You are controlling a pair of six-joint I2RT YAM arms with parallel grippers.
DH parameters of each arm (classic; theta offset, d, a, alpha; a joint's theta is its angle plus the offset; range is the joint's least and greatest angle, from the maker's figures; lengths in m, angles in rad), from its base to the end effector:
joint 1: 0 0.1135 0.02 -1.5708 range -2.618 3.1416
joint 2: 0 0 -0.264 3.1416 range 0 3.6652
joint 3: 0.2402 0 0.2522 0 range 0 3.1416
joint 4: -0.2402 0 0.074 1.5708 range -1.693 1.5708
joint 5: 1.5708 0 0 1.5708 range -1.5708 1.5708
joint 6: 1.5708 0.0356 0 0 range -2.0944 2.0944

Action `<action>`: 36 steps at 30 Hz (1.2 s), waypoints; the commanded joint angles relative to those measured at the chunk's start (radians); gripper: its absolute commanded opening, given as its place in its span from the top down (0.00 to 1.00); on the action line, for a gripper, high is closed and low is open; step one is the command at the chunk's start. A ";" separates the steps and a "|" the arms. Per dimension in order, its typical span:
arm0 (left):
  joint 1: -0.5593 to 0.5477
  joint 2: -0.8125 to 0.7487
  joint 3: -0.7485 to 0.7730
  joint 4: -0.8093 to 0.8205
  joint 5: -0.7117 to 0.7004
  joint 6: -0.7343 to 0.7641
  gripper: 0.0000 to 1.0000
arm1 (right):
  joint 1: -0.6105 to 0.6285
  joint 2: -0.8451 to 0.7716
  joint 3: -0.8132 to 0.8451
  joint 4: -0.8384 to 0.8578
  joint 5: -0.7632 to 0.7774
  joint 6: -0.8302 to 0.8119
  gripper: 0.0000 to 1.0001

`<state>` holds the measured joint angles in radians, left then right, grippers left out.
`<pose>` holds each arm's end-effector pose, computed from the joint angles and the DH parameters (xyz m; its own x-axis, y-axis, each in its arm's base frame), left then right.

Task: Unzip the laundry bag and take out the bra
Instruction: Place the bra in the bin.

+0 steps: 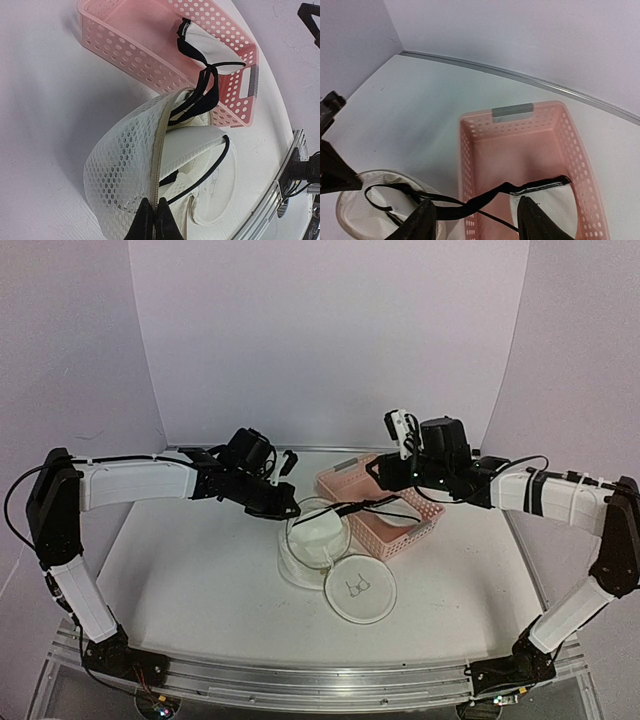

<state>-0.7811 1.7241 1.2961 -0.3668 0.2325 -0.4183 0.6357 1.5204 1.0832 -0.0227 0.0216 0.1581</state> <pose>0.2670 -0.2763 0.2498 -0.7880 0.2246 -0.5732 0.5249 0.7317 -0.4348 0.2839 0.2085 0.2792 -0.4437 -0.1318 -0.8864 -0.5146 0.8473 0.1316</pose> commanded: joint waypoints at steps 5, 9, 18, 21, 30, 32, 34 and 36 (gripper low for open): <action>-0.004 -0.003 0.051 0.000 0.001 0.015 1.00 | 0.020 0.022 -0.035 0.118 -0.325 -0.147 0.42; -0.004 -0.003 0.049 0.001 -0.003 0.013 1.00 | 0.038 0.065 -0.042 0.175 -0.395 -0.240 0.42; -0.004 -0.007 0.045 0.000 -0.006 0.015 1.00 | 0.056 0.164 -0.026 0.247 -0.534 -0.403 0.41; -0.005 -0.011 0.045 0.001 -0.006 0.016 1.00 | 0.057 0.195 -0.016 0.247 -0.572 -0.435 0.41; -0.004 -0.009 0.046 -0.001 -0.006 0.018 1.00 | 0.061 0.272 0.027 0.251 -0.537 -0.425 0.42; -0.004 -0.009 0.045 0.000 -0.006 0.019 1.00 | 0.059 0.286 0.033 0.254 -0.527 -0.424 0.42; -0.004 -0.008 0.043 0.000 -0.006 0.019 1.00 | 0.059 0.296 0.038 0.258 -0.526 -0.418 0.42; -0.004 -0.007 0.042 0.000 -0.004 0.019 1.00 | 0.059 0.307 0.044 0.263 -0.525 -0.414 0.43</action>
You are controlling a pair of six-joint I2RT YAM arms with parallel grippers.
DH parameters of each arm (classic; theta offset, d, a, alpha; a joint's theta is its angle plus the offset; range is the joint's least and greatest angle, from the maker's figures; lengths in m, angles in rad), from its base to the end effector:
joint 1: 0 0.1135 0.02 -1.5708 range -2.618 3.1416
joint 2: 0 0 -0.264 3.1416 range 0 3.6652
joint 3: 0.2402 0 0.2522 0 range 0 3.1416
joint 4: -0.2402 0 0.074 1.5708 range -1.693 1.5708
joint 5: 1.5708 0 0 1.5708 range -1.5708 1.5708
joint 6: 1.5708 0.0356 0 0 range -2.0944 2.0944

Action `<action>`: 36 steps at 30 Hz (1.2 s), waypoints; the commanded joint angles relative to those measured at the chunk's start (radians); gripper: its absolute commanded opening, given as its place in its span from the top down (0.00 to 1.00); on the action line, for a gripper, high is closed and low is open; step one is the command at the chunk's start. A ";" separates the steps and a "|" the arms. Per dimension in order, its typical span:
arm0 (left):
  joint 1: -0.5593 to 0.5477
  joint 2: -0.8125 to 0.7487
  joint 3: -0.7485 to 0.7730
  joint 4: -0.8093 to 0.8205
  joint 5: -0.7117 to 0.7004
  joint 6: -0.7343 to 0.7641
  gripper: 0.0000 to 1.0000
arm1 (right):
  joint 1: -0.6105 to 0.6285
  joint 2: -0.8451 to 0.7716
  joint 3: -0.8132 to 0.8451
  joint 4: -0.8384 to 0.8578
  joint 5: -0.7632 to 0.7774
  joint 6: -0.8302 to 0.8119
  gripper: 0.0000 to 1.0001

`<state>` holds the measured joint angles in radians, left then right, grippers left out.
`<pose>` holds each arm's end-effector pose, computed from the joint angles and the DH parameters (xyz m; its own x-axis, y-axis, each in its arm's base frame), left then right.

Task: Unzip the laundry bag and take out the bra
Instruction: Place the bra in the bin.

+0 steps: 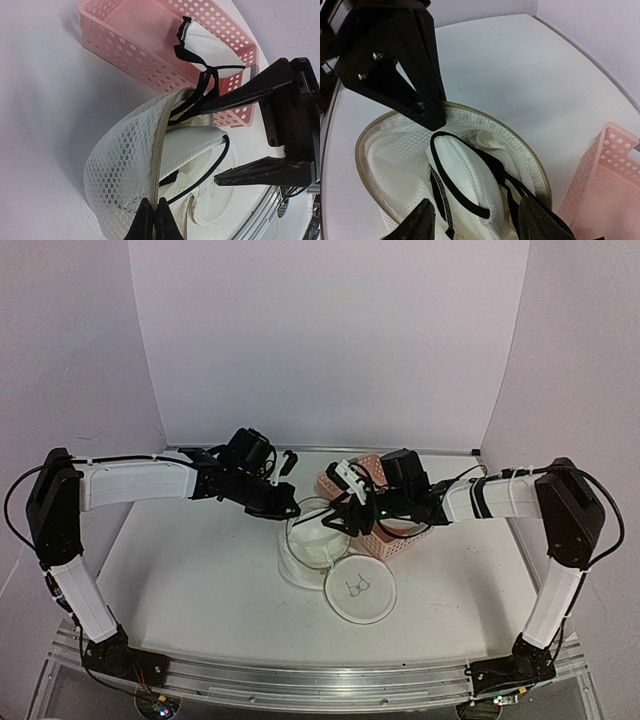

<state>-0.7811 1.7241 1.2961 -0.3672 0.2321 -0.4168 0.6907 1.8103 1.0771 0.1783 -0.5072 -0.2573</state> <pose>0.2670 -0.2763 0.2497 -0.7873 0.2258 -0.5737 0.5258 0.7318 -0.4336 0.2928 0.2644 0.1952 -0.1701 -0.4291 -0.8871 -0.9496 0.3118 0.0312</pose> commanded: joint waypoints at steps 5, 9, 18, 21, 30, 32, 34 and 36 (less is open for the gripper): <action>-0.004 -0.009 0.041 0.000 -0.004 0.016 1.00 | 0.006 0.036 0.065 0.063 0.003 0.012 0.48; -0.004 -0.010 0.042 -0.001 -0.004 0.018 1.00 | 0.007 0.042 0.069 0.062 -0.003 0.020 0.62; -0.004 -0.008 0.045 -0.003 -0.005 0.016 1.00 | 0.006 -0.006 0.055 0.052 0.005 0.033 1.00; -0.004 -0.009 0.042 -0.005 -0.005 0.017 1.00 | 0.006 -0.040 0.042 0.052 0.014 0.028 1.00; -0.005 -0.010 0.043 -0.009 -0.010 0.021 1.00 | 0.007 -0.182 -0.024 0.073 0.094 0.027 1.00; -0.004 -0.009 0.045 -0.010 -0.009 0.021 1.00 | 0.006 -0.215 -0.038 0.078 0.124 0.026 1.00; -0.005 -0.008 0.045 -0.010 -0.007 0.021 1.00 | 0.006 -0.242 -0.052 0.087 0.157 0.031 1.00; -0.005 -0.006 0.045 -0.010 -0.007 0.021 1.00 | 0.006 -0.268 -0.064 0.099 0.184 0.035 1.00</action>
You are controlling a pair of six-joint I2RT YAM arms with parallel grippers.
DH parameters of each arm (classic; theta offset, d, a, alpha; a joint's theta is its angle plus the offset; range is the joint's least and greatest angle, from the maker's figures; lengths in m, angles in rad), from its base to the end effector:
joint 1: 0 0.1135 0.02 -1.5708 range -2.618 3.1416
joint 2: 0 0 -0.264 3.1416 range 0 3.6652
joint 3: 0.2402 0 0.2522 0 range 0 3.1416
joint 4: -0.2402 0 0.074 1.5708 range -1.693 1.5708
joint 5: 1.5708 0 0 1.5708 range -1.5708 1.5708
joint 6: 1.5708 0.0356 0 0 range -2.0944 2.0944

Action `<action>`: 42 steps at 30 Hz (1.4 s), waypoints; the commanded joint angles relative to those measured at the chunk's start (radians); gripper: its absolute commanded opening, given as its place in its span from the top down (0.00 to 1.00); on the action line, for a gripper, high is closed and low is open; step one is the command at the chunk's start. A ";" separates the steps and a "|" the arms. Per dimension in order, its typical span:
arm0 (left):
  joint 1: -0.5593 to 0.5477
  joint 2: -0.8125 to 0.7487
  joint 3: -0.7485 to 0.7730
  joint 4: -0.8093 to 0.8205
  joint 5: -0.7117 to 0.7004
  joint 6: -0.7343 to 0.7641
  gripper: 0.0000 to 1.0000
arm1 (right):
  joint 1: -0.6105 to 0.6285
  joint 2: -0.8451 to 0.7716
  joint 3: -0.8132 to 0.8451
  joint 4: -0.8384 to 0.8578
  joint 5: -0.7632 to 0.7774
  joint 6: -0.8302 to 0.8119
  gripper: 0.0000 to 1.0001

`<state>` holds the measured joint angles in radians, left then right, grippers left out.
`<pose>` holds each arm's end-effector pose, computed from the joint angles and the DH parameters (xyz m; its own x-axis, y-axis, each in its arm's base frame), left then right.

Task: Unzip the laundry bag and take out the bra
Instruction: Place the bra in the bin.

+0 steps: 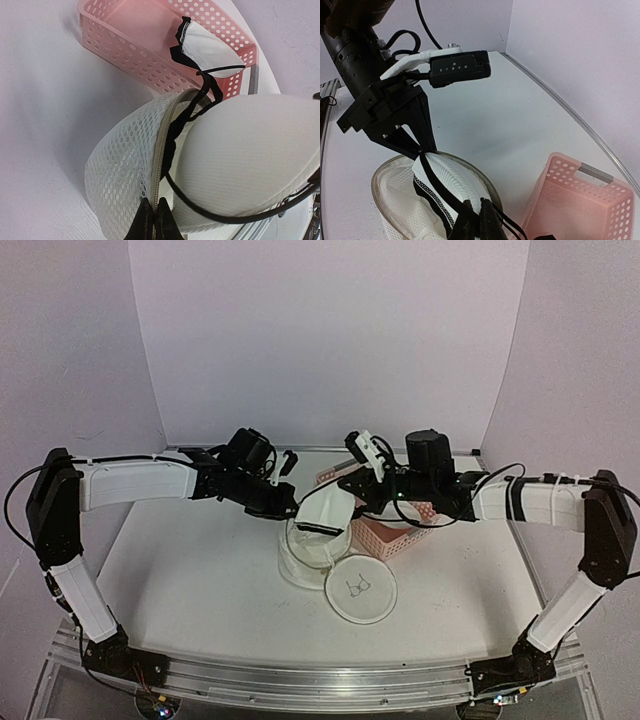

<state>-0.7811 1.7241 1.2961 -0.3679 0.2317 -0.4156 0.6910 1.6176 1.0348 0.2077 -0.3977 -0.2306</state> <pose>0.2670 -0.2762 0.2497 -0.7869 0.2269 -0.5738 0.5265 0.7319 -0.4326 0.2758 0.2460 0.2534 -0.0771 -0.3372 -0.9383 -0.9069 0.4147 -0.0745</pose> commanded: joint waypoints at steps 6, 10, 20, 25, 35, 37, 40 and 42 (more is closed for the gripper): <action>-0.004 -0.004 0.045 -0.009 -0.006 0.020 1.00 | 0.005 -0.158 -0.066 0.128 0.203 0.027 1.00; -0.004 -0.005 0.043 -0.010 -0.005 0.021 1.00 | 0.006 -0.208 -0.093 0.174 0.329 0.051 1.00; -0.004 -0.008 0.048 -0.010 -0.003 0.023 1.00 | 0.004 -0.260 -0.084 0.195 0.679 0.119 1.00; -0.004 -0.011 0.042 -0.011 -0.004 0.023 1.00 | 0.001 -0.211 -0.073 0.172 0.835 0.173 1.00; -0.004 -0.021 0.031 -0.011 -0.010 0.026 1.00 | -0.074 -0.082 -0.030 0.072 0.852 0.420 1.00; -0.004 -0.021 0.031 -0.010 -0.012 0.026 1.00 | -0.095 -0.063 -0.029 0.052 0.829 0.494 1.00; -0.004 -0.020 0.028 -0.011 -0.010 0.026 1.00 | -0.133 -0.039 -0.041 0.032 0.780 0.611 1.00; -0.004 -0.019 0.026 -0.010 -0.008 0.027 1.00 | -0.154 -0.023 -0.049 0.032 0.739 0.669 1.00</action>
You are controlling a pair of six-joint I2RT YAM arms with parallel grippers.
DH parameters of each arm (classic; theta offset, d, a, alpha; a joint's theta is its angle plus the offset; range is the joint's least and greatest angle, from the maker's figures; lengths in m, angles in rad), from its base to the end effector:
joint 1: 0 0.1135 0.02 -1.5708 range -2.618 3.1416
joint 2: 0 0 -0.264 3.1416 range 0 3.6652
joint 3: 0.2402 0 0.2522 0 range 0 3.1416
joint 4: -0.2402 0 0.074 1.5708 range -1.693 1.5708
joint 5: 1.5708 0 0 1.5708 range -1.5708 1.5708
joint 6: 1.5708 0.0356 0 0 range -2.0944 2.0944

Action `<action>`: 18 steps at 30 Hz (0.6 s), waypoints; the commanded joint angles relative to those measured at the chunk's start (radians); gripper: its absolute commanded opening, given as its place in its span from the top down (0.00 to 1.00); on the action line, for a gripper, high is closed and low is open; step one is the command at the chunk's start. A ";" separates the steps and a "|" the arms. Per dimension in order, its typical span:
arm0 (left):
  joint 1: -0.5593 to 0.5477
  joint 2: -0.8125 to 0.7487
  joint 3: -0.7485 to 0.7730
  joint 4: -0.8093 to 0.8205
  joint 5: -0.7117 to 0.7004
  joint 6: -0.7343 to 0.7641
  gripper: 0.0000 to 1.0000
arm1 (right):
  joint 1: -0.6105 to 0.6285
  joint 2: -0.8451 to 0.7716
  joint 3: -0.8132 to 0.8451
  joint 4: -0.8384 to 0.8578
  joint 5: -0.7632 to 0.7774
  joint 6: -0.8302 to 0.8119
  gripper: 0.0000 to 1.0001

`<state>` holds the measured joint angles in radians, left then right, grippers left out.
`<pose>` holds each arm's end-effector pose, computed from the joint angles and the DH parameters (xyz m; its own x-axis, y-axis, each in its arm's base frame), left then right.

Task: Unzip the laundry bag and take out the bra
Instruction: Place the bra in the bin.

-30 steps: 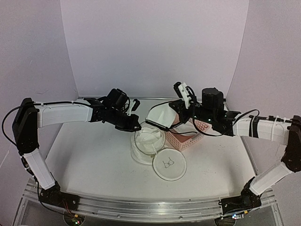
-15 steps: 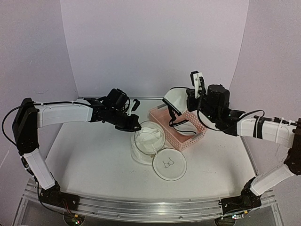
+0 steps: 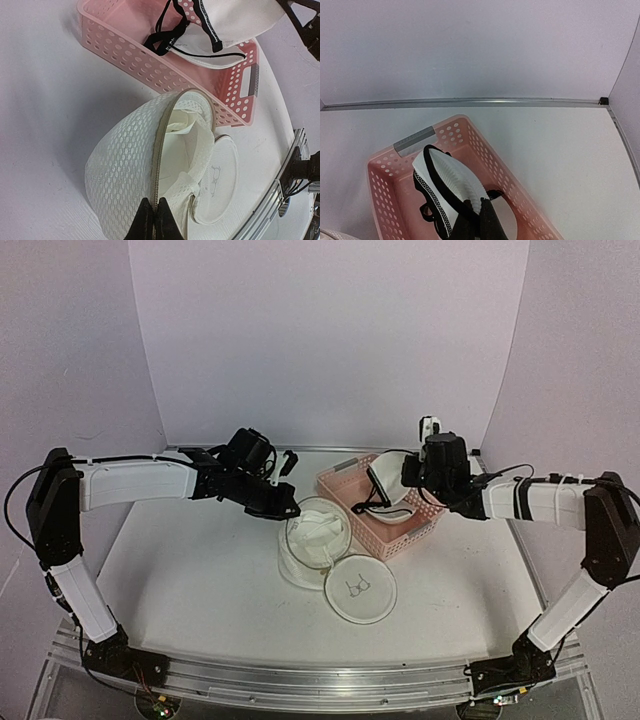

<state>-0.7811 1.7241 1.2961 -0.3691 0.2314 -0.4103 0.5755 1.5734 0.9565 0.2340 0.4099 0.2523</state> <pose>0.2669 -0.2762 0.2496 -0.7846 0.2311 -0.5753 0.5302 0.7313 -0.4292 0.3048 0.1808 0.2449 -0.3507 0.0454 -0.9354 -0.1048 0.9906 0.0874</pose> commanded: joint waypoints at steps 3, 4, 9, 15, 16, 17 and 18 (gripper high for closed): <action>-0.005 -0.018 0.026 -0.009 -0.007 0.024 1.00 | -0.061 0.044 0.027 0.008 -0.113 0.259 1.00; -0.004 -0.018 0.026 -0.010 -0.006 0.024 1.00 | -0.066 0.052 0.027 0.010 -0.124 0.281 1.00; -0.004 -0.017 0.025 -0.010 -0.002 0.024 1.00 | -0.091 0.106 0.040 0.014 -0.185 0.405 1.00; -0.004 -0.027 0.015 -0.010 -0.004 0.025 1.00 | -0.095 0.159 0.012 0.036 -0.245 0.533 1.00; -0.004 -0.027 0.013 -0.010 -0.004 0.025 1.00 | -0.095 0.168 0.004 0.043 -0.253 0.543 1.00; -0.004 -0.029 0.011 -0.009 -0.005 0.025 1.00 | -0.095 0.175 -0.004 0.047 -0.256 0.551 1.00; -0.004 -0.029 0.012 -0.010 -0.005 0.025 1.00 | -0.095 0.181 -0.013 0.051 -0.260 0.559 1.00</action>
<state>-0.7811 1.7241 1.2961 -0.3695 0.2317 -0.3935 0.4820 1.7390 0.9562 0.2230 0.1936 0.7227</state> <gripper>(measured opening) 0.011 0.031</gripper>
